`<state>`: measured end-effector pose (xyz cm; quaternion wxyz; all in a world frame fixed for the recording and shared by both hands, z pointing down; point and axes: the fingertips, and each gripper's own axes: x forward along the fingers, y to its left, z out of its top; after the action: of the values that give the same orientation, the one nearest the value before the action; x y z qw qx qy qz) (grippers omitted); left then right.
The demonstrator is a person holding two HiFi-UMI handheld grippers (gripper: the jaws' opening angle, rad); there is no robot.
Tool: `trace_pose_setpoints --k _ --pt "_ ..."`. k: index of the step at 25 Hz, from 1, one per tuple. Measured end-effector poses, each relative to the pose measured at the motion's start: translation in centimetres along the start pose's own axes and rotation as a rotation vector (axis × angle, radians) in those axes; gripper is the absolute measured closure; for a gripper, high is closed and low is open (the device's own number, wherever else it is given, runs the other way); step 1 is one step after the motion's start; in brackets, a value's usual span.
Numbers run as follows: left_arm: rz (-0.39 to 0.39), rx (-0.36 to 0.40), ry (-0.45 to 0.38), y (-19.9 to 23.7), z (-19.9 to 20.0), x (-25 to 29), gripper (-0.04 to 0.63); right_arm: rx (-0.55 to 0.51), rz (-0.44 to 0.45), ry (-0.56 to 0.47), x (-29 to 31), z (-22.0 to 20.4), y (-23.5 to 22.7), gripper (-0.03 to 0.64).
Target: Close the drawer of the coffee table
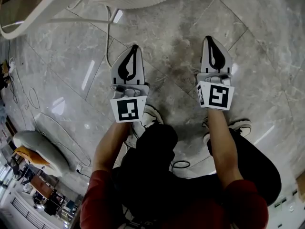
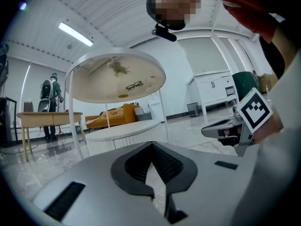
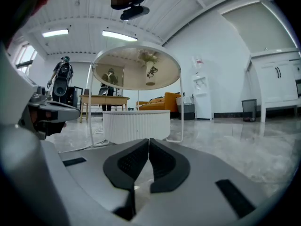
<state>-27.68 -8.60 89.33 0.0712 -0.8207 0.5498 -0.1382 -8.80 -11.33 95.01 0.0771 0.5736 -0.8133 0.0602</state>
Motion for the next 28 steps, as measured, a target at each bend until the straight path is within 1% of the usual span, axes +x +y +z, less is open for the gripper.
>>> trace_pose_setpoints --k 4,6,8,9,11,12,13,16,17,19,20,21,22,24,25,28 --pt "0.032 -0.027 -0.007 2.3 5.6 -1.2 0.583 -0.025 -0.028 0.002 -1.0 5.6 -1.9 0.592" --pt "0.067 -0.081 0.008 4.2 9.3 -2.5 0.583 -0.018 -0.034 0.006 -1.8 9.0 -1.9 0.592" --pt "0.106 -0.132 -0.021 5.8 14.5 -4.0 0.583 -0.009 -0.033 0.014 -3.2 12.7 -1.5 0.592" --pt "0.120 -0.132 -0.029 6.3 16.9 -4.9 0.583 -0.006 -0.030 0.017 -3.9 14.7 -1.4 0.592" --pt "0.140 -0.102 -0.017 7.0 21.3 -6.4 0.583 -0.007 -0.018 0.023 -5.5 19.2 -1.5 0.592" --pt "0.152 -0.098 -0.008 7.3 23.5 -7.1 0.583 -0.009 -0.015 0.027 -6.3 21.7 -1.7 0.592" --pt "0.167 -0.109 -0.002 7.7 25.9 -7.7 0.583 -0.010 -0.012 0.031 -7.2 24.4 -1.8 0.592" --pt "0.236 -0.173 -0.006 10.0 34.3 -9.8 0.583 -0.006 0.006 0.040 -10.0 33.4 -1.6 0.592" --pt "0.251 -0.179 0.000 11.0 37.2 -10.5 0.583 -0.006 0.017 0.043 -10.9 36.6 -1.2 0.592" --pt "0.248 -0.172 0.032 13.0 42.9 -12.1 0.583 -0.009 0.041 0.046 -12.6 43.4 -0.4 0.592" --pt "0.241 -0.182 0.051 14.1 45.6 -12.8 0.583 -0.017 0.053 0.043 -13.3 47.0 0.0 0.592" --pt "0.237 -0.207 0.062 15.3 48.5 -13.6 0.583 -0.029 0.067 0.038 -14.1 50.6 0.6 0.592" --pt "0.237 -0.236 0.060 16.5 51.5 -14.6 0.583 -0.042 0.084 0.029 -14.9 54.1 1.2 0.592" --pt "0.249 -0.271 0.021 18.6 57.9 -16.7 0.583 -0.061 0.121 0.006 -16.6 60.5 2.6 0.592" --pt "0.254 -0.268 0.010 19.5 60.7 -17.9 0.583 -0.069 0.139 -0.006 -17.5 63.4 3.3 0.592" --pt "0.247 -0.225 0.042 21.1 66.7 -20.8 0.583 -0.111 0.177 -0.043 -19.9 71.1 4.7 0.592"
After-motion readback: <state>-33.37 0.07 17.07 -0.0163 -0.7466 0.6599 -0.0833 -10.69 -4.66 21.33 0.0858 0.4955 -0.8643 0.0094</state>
